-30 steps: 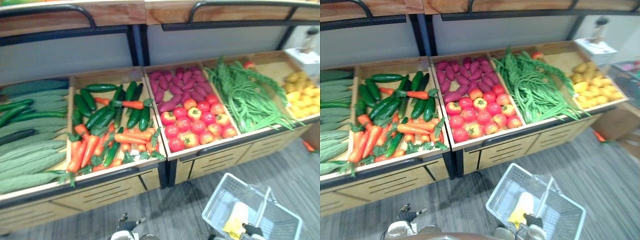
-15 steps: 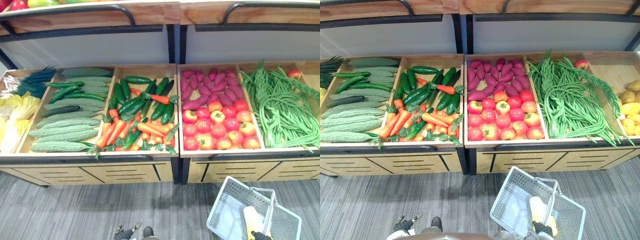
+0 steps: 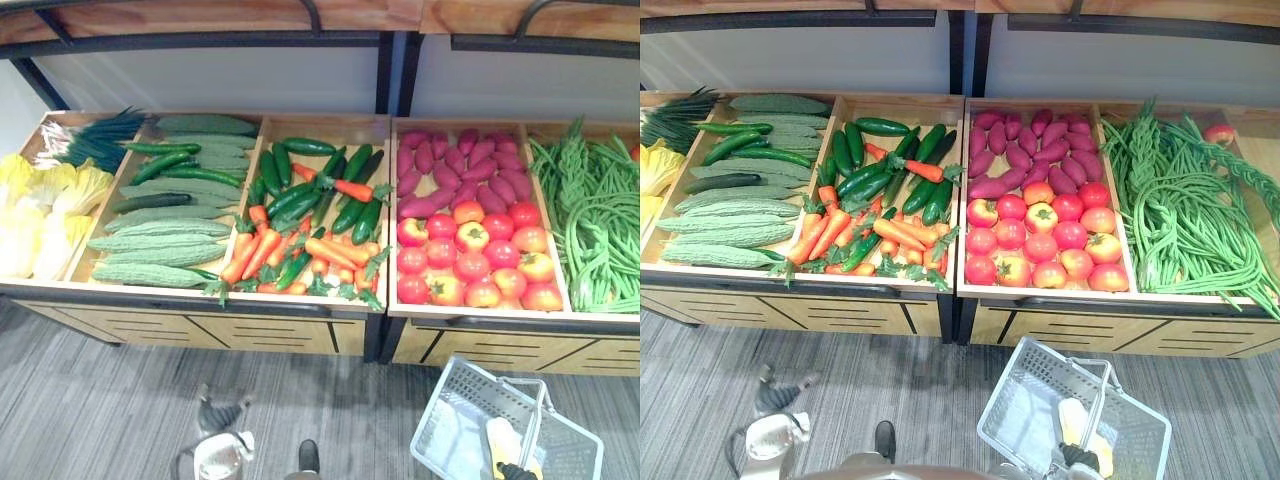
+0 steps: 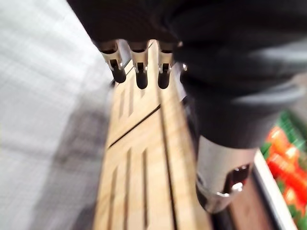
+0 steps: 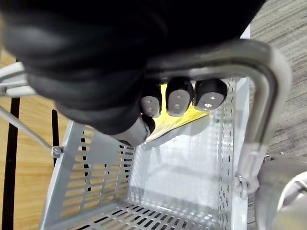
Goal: Pick vegetable in the basket
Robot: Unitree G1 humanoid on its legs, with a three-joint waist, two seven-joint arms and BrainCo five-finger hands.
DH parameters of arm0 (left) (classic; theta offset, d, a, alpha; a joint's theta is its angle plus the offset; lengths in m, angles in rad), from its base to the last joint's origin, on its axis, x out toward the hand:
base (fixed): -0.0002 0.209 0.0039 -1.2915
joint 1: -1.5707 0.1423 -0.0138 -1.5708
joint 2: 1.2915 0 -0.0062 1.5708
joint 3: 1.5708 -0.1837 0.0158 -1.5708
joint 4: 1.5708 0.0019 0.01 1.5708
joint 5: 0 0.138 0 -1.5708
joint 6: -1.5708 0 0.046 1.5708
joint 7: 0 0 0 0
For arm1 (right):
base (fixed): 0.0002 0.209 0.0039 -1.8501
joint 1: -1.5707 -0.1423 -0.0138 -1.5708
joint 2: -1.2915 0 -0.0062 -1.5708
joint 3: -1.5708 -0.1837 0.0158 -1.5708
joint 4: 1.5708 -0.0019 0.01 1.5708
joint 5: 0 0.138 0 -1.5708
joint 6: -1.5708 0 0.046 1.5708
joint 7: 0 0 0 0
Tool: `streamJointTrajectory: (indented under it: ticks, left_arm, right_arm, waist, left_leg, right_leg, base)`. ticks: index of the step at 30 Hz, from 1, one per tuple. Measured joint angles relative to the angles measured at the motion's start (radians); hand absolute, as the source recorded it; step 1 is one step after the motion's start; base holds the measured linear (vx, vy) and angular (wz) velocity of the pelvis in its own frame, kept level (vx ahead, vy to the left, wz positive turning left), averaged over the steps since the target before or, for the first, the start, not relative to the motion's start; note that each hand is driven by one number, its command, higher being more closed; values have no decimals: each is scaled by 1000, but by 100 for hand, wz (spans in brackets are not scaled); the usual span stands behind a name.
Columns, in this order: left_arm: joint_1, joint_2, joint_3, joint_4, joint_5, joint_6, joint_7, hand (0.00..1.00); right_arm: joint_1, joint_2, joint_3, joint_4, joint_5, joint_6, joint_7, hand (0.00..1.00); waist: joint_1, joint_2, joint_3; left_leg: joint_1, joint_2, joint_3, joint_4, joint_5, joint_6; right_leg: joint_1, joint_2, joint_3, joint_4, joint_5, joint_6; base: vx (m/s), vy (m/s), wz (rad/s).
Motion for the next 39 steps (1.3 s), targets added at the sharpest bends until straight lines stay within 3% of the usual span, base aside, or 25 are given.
streamJointTrajectory:
  ticks: [2,5,10,13,16,18,20,23,29,39]
  left_arm:
    - [3,0,63,-203,31,10,119,0]
    - [3,4,110,-492,124,30,218,0]
    - [-50,118,52,-534,223,33,245,0]
    - [-79,234,-64,-468,259,31,189,0]
    - [-94,423,-164,-350,309,7,73,0]
    - [-153,557,-293,-229,352,-16,-4,0]
    - [-206,600,-381,-153,387,-41,-44,0]
    - [-293,626,-508,-48,439,-53,-107,0]
    - [-454,627,-637,31,503,-50,-119,0]
    - [-584,626,-647,94,503,7,-116,0]
  right_arm:
    - [8,-1,9,0,6,-4,-7,100]
    - [15,-7,10,4,6,-6,-23,100]
    - [16,-21,37,1,6,-2,-21,100]
    - [15,-32,68,-1,6,-2,-18,100]
    - [12,-47,103,-10,5,-4,2,100]
    - [12,-60,131,-17,5,-7,9,100]
    - [12,-64,135,-20,5,-11,17,100]
    - [14,-70,147,-41,5,-22,23,100]
    - [17,-92,165,-89,5,-30,23,100]
    - [33,-91,166,-150,5,-28,22,100]
  waist:
    - [2,-6,1]
    - [2,-8,0]
    - [-1,1,-5]
    - [-12,1,-6]
    - [-23,2,-5]
    - [-28,3,-5]
    - [-31,5,-3]
    - [-55,16,9]
    - [-56,33,54]
    - [-57,38,70]
  left_leg:
    - [4,0,1,-1,-5,0]
    - [4,0,5,4,-7,-1]
    - [9,5,22,4,-6,-1]
    - [10,8,27,4,-6,-1]
    - [9,14,58,4,-6,-1]
    - [9,13,88,4,-6,-1]
    - [8,13,113,4,-6,-1]
    - [9,14,149,3,-7,-1]
    - [6,25,217,3,-7,-2]
    - [-6,36,275,4,-9,-5]
  right_leg:
    - [5,3,2,-12,2,4]
    - [1,5,36,-13,3,5]
    - [-2,15,76,-31,9,-2]
    - [-5,18,84,-36,13,1]
    - [-21,26,116,-58,32,-1]
    - [-40,25,151,-63,46,2]
    - [-58,24,179,-64,55,1]
    - [-88,24,221,-61,68,5]
    - [-151,34,297,-38,81,6]
    - [-212,46,355,-12,80,4]
  base:
    - [0,0,0]
    - [18,6,-2]
    - [3,1,-11]
    - [-22,-5,-9]
    - [-27,7,-31]
    - [-35,29,-38]
    - [-36,29,-37]
    - [-53,26,-38]
    - [-44,8,-35]
    - [34,-7,-18]
